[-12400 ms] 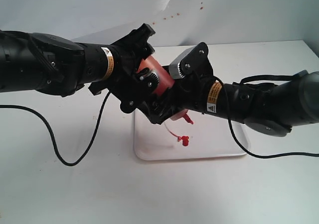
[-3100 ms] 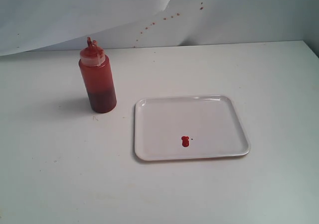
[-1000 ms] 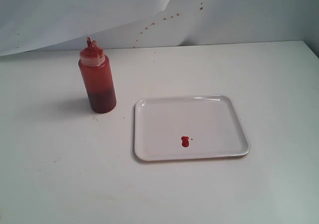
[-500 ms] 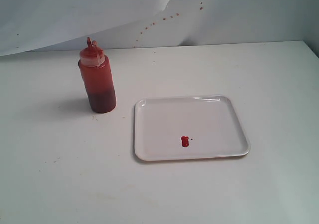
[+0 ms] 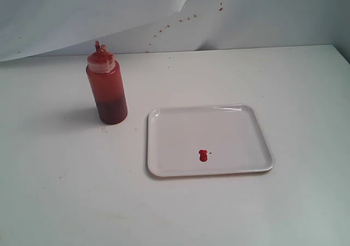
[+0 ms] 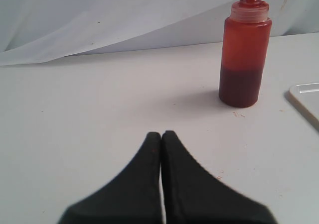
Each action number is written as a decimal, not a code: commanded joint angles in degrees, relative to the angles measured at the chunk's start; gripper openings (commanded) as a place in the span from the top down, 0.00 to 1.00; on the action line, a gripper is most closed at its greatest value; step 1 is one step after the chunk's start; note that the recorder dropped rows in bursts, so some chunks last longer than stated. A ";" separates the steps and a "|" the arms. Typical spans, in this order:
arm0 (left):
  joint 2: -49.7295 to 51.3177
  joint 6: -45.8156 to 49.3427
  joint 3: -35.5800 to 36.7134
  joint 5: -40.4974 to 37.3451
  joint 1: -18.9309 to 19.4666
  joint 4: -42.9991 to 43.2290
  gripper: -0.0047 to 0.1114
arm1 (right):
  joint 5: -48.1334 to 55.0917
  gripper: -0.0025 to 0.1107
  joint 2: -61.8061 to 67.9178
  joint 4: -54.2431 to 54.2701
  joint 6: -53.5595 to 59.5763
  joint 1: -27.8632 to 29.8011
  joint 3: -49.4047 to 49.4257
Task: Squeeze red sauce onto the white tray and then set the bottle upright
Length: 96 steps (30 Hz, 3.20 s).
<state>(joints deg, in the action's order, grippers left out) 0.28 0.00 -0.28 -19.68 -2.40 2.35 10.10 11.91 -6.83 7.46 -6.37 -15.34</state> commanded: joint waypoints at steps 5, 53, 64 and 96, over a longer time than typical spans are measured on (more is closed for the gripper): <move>-0.28 0.48 0.28 0.75 0.19 -0.47 0.96 | 5.82 0.98 -3.13 6.20 4.85 0.36 1.78; -0.28 0.53 0.28 0.75 0.19 -0.47 0.96 | 9.39 0.98 -11.91 6.00 -6.30 7.22 15.34; -0.28 0.39 0.28 0.75 0.19 -0.47 0.96 | 9.39 0.98 -11.91 6.43 -6.30 7.03 15.34; -0.28 0.60 0.28 0.75 0.19 -0.47 0.96 | 9.39 0.98 -11.91 6.43 -6.30 7.03 15.34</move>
<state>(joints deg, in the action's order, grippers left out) 0.28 0.00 -0.28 -19.68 -2.40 2.35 19.59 0.37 -0.66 1.27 0.57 -0.16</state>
